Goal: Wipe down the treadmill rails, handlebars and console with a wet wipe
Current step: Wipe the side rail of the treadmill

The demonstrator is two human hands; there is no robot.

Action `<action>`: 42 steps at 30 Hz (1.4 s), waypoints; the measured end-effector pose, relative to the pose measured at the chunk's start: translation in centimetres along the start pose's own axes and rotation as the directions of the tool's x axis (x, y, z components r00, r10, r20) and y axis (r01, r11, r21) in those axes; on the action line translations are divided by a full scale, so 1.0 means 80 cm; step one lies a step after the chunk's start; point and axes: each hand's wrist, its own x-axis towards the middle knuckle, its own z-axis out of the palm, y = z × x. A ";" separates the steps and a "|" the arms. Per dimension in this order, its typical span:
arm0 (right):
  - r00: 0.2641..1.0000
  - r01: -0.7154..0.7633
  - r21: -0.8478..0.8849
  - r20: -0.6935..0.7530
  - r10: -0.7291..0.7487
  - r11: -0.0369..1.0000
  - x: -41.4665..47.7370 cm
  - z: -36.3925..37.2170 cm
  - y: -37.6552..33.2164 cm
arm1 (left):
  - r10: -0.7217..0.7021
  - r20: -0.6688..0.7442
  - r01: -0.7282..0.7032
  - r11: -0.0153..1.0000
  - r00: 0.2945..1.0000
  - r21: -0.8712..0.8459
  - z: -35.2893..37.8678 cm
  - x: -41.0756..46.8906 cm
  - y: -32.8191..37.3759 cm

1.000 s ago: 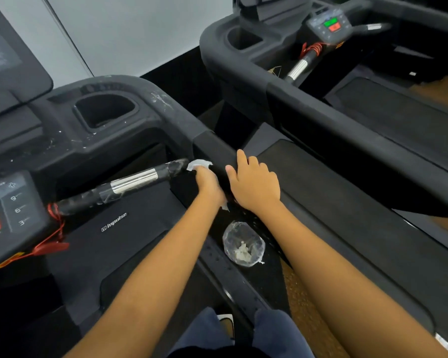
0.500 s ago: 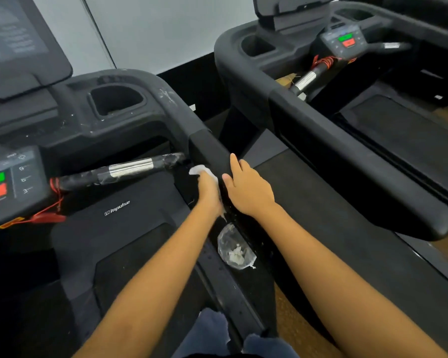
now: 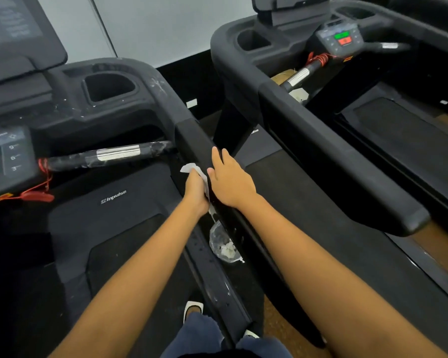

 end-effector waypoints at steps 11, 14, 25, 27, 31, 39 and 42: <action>0.999 0.000 0.178 -0.035 0.007 0.984 -0.007 -0.003 0.009 | 0.170 0.030 -0.172 0.968 0.985 0.182 0.010 -0.049 -0.101; 0.999 -0.036 0.343 0.001 0.038 0.939 -0.003 -0.009 0.017 | 0.221 0.005 -0.220 0.965 0.975 0.146 0.025 -0.061 -0.108; 1.000 0.022 0.256 -0.022 -0.017 0.966 -0.015 -0.006 0.021 | 0.272 -0.081 -0.249 0.943 0.959 0.220 0.013 -0.008 -0.034; 1.000 0.017 0.218 -0.023 -0.012 0.976 -0.014 -0.003 0.020 | 0.264 -0.055 -0.249 0.948 0.963 0.199 0.017 -0.043 -0.075; 0.999 0.007 0.199 -0.048 0.002 0.980 -0.012 0.001 0.020 | 0.255 -0.002 -0.251 0.953 0.967 0.168 0.025 -0.078 -0.123; 0.997 0.054 0.176 -0.054 -0.045 0.983 -0.019 0.000 0.021 | 0.191 -0.118 -0.186 0.981 0.974 0.053 0.010 -0.016 -0.051; 0.997 0.054 0.155 -0.061 -0.045 0.987 -0.019 -0.001 0.021 | 0.142 -0.121 -0.136 0.989 0.983 0.057 0.015 -0.048 -0.102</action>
